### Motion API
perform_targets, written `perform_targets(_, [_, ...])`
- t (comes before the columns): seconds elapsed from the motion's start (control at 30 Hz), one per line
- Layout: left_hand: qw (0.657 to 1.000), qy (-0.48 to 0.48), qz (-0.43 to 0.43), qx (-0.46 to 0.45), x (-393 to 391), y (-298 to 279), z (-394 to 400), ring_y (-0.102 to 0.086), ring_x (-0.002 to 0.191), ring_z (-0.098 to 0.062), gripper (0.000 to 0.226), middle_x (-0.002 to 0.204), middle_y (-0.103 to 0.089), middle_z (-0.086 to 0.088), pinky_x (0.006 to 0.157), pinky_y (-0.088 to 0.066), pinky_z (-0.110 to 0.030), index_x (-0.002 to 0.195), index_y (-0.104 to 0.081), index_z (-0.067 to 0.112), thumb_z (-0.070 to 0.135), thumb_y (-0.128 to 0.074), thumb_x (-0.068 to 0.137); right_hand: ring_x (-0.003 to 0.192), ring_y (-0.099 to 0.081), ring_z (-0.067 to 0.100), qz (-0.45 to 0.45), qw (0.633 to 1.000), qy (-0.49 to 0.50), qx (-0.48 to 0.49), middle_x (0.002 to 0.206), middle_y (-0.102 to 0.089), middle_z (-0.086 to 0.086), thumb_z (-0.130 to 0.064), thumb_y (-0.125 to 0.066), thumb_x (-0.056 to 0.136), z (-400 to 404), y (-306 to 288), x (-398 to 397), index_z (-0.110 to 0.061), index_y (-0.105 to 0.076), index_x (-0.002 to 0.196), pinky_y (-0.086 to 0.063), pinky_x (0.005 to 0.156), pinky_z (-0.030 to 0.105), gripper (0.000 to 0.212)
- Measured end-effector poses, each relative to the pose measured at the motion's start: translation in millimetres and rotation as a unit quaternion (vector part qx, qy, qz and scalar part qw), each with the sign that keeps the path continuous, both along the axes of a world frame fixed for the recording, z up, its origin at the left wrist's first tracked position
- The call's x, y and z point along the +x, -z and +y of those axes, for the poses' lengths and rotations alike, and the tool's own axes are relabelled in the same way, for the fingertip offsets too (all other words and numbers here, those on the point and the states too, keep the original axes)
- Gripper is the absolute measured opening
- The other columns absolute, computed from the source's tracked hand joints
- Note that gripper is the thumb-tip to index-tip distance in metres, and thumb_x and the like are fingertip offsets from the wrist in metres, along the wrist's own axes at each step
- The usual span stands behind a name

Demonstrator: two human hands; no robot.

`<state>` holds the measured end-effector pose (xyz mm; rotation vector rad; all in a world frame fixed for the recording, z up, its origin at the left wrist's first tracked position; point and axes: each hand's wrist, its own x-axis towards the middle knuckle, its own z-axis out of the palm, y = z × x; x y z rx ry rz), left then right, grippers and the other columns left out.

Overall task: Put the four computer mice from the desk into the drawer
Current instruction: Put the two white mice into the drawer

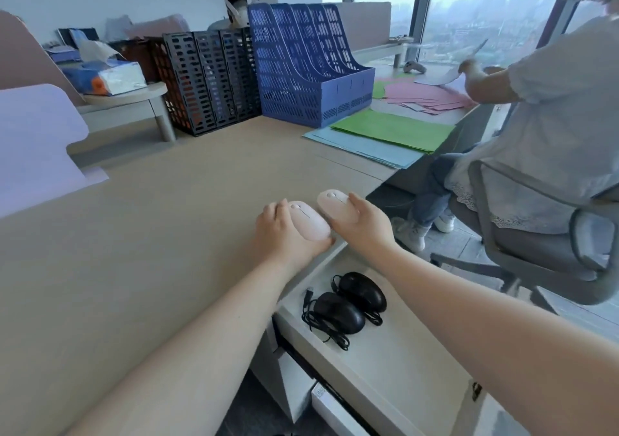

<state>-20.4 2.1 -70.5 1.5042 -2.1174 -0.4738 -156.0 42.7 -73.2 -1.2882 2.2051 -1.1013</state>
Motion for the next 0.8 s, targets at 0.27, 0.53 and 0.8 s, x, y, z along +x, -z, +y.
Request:
perform_targets(0.27, [1.0, 0.017, -0.005, 0.016, -37.4, 38.6, 81.7, -0.033, 0.13, -0.021, 0.106, 0.138, -0.037, -0.002, 0.106, -0.032, -0.028, 0.14, -0.03, 0.01, 0.059, -0.077, 0.059, 0.138, -0.038, 0.023, -0.024, 0.994, 0.003, 0.111, 0.152, -0.039, 0.002, -0.035, -0.069, 0.084, 86.6, 42.9, -52.1, -0.021, -0.027, 0.15, -0.035, 0.113, 0.037, 0.079])
perform_targets(0.53, [0.986, 0.027, -0.108, 0.124, -64.8, 101.4, 117.6, -0.033, 0.13, -0.019, 0.097, 0.139, -0.036, 0.0, 0.104, -0.034, -0.031, 0.14, -0.029, 0.011, 0.054, -0.071, 0.063, 0.13, -0.044, 0.032, 0.055, 0.95, -0.042, 0.304, 0.143, -0.04, 0.018, -0.033, -0.066, 0.085, 104.9, 92.6, -78.5, -0.005, -0.033, 0.141, -0.042, 0.102, 0.038, 0.071])
perform_targets(0.8, [0.964, 0.025, -0.197, 0.176, -85.9, 142.7, 129.5, -0.038, 0.126, -0.02, 0.097, 0.134, -0.041, -0.001, 0.101, -0.038, -0.034, 0.133, -0.037, 0.014, 0.064, -0.073, 0.057, 0.11, -0.059, 0.027, 0.083, 0.923, -0.072, 0.368, 0.122, -0.06, 0.014, -0.036, -0.066, 0.082, 99.4, 132.5, -86.9, -0.003, -0.057, 0.118, -0.047, 0.078, 0.03, 0.05])
